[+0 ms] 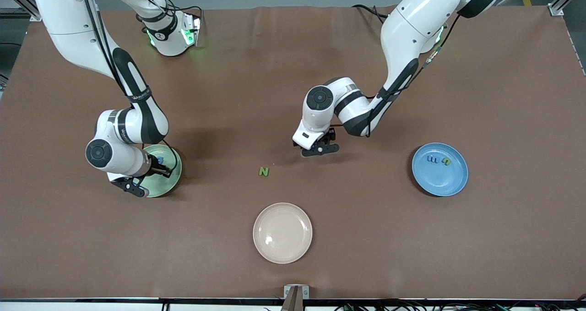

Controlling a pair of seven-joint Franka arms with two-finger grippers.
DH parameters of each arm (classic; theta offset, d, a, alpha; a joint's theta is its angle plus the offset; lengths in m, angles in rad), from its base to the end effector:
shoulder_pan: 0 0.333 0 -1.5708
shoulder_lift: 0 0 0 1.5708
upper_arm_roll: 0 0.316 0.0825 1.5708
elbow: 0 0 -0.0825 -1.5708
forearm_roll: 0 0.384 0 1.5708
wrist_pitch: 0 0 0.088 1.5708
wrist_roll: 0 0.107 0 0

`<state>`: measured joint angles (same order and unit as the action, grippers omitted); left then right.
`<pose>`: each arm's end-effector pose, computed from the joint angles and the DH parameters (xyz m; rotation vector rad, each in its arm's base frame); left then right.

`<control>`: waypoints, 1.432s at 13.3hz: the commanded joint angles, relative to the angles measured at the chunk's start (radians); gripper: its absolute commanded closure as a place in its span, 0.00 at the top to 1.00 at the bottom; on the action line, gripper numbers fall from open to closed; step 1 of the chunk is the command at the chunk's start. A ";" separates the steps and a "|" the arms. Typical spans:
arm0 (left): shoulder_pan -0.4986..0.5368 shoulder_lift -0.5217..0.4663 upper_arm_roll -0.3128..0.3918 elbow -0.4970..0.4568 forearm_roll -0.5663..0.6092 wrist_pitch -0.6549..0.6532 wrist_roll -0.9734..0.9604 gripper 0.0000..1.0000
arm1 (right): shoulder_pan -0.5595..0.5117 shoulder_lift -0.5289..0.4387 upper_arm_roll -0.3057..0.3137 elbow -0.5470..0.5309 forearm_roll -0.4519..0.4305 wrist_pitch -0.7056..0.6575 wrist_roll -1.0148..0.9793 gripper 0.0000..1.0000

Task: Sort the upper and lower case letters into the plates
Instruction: 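Grasp the blue x with the left gripper while the right gripper places B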

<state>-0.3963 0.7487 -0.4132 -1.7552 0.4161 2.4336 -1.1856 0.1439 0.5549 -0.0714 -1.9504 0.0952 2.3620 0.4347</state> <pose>0.4717 -0.4622 0.1708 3.1124 0.2483 0.0062 0.6015 0.0456 0.1806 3.0506 -0.6608 -0.2223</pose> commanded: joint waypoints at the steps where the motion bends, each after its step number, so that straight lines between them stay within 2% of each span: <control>1: -0.026 0.009 0.020 0.025 0.023 -0.018 -0.029 0.79 | -0.006 -0.007 0.007 -0.001 0.011 -0.013 -0.021 0.73; 2: -0.026 0.008 0.020 0.025 0.017 -0.018 -0.029 0.74 | -0.006 -0.018 0.007 0.007 0.011 -0.039 -0.021 1.00; 4: -0.026 0.006 0.020 0.025 0.012 -0.019 -0.031 0.64 | -0.004 -0.053 0.007 0.086 0.008 -0.186 -0.016 1.00; 6: -0.026 0.004 0.020 0.023 0.010 -0.019 -0.031 0.59 | 0.022 -0.058 0.009 0.241 0.012 -0.423 0.043 1.00; 8: -0.027 0.003 0.019 0.023 0.010 -0.022 -0.031 0.58 | 0.077 -0.063 0.015 0.292 0.014 -0.471 0.169 1.00; 10: -0.027 0.003 0.016 0.023 0.007 -0.044 -0.029 0.58 | 0.161 -0.058 0.015 0.300 0.020 -0.442 0.313 1.00; 13: -0.027 0.003 0.014 0.023 -0.020 -0.054 -0.029 0.58 | 0.279 -0.046 0.015 0.294 0.038 -0.324 0.506 1.00; 16: -0.030 0.003 0.014 0.025 -0.020 -0.054 -0.029 0.58 | 0.374 0.028 0.013 0.294 0.038 -0.187 0.689 1.00; 19: -0.030 0.004 0.013 0.025 -0.020 -0.056 -0.029 0.53 | 0.446 0.100 0.013 0.294 0.037 -0.069 0.826 1.00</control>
<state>-0.4141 0.7498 -0.4032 -1.7380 0.4098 2.4022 -1.1995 0.5518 0.6166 -0.0473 -1.6608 0.1144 2.2368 1.1898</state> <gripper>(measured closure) 0.458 0.000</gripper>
